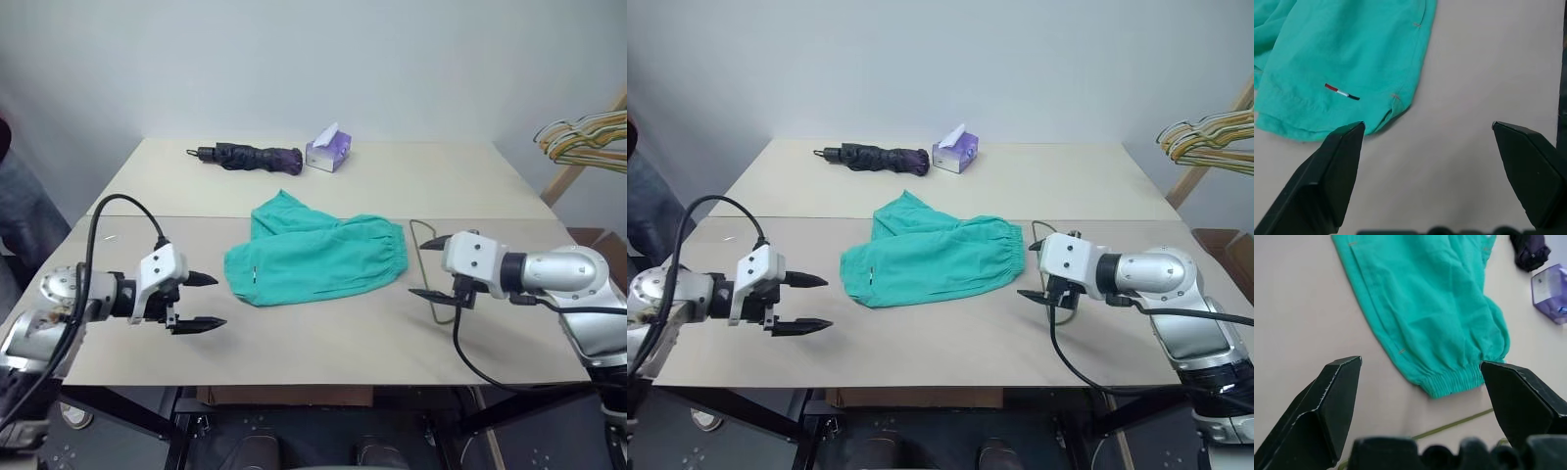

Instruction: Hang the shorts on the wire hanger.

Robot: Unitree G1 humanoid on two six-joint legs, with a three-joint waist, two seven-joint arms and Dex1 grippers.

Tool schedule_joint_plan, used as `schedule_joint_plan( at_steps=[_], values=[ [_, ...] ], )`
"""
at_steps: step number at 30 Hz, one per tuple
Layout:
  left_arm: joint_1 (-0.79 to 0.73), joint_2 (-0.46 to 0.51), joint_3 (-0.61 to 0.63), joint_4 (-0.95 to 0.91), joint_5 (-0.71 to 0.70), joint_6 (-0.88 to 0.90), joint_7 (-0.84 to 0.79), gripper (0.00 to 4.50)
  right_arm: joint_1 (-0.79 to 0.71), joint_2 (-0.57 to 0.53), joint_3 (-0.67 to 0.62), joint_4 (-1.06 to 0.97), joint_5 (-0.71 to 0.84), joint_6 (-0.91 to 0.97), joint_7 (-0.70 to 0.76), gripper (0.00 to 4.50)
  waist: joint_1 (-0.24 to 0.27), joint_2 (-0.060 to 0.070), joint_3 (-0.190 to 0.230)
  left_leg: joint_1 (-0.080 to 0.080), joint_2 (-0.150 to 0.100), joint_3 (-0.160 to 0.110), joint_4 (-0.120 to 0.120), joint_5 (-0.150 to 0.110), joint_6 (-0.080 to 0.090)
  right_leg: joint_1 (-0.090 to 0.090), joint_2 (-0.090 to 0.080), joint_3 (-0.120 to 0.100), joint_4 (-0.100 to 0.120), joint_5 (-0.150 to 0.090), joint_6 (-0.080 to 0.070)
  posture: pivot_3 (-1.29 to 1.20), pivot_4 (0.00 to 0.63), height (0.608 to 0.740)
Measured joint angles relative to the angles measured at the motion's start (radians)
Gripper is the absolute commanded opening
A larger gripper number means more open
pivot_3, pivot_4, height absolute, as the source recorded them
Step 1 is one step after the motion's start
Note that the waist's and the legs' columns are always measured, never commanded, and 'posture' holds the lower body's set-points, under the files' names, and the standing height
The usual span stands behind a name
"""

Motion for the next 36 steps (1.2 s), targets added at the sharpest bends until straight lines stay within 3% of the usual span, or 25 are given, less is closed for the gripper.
schedule_joint_plan(
  at_steps=[6,15,19,30,36],
  values=[
    [-0.156,-0.111,-0.090,0.254,0.089,-0.131,-0.037,4.50,0.026,0.025,-0.003,-0.059,0.002,0.054,-0.045,4.48,-0.001,0.000,0.000,-0.001,0.000,0.000,0.000,0.000,0.000,-0.001,0.000,0.000,0.000,0.000,0.000,0.08,0.000,0.740],
    [-0.257,-0.214,-0.129,0.540,0.204,-0.325,-0.038,4.50,0.063,0.028,-0.008,-0.107,0.002,0.101,-0.086,4.48,-0.028,-0.001,-0.001,-0.002,0.000,0.000,0.000,0.000,0.000,-0.001,0.000,0.000,0.000,0.000,0.000,0.04,0.000,0.740],
    [-0.283,-0.254,-0.153,0.622,0.261,-0.404,-0.016,3.65,0.064,0.028,-0.008,-0.125,0.003,0.120,-0.100,4.50,-0.037,-0.001,-0.001,-0.002,0.000,0.000,0.000,0.000,0.000,-0.001,0.000,0.000,0.000,0.000,0.000,0.04,0.000,0.740],
    [-0.308,-0.255,-0.157,0.681,0.306,-0.485,0.001,0.12,0.056,0.027,-0.004,-0.127,-0.003,0.130,-0.107,4.50,-0.055,-0.001,-0.001,-0.001,0.000,-0.001,0.001,0.000,0.000,0.000,0.000,0.000,0.000,0.000,0.000,0.05,0.000,0.740],
    [-0.307,-0.239,-0.152,0.661,0.306,-0.484,-0.009,0.02,-0.005,0.043,0.071,-0.075,-0.078,0.105,-0.120,4.50,-0.057,-0.001,-0.001,-0.001,0.000,-0.001,0.001,0.000,0.000,-0.001,0.000,0.000,0.000,0.000,0.000,0.05,0.000,0.740]
  ],
)
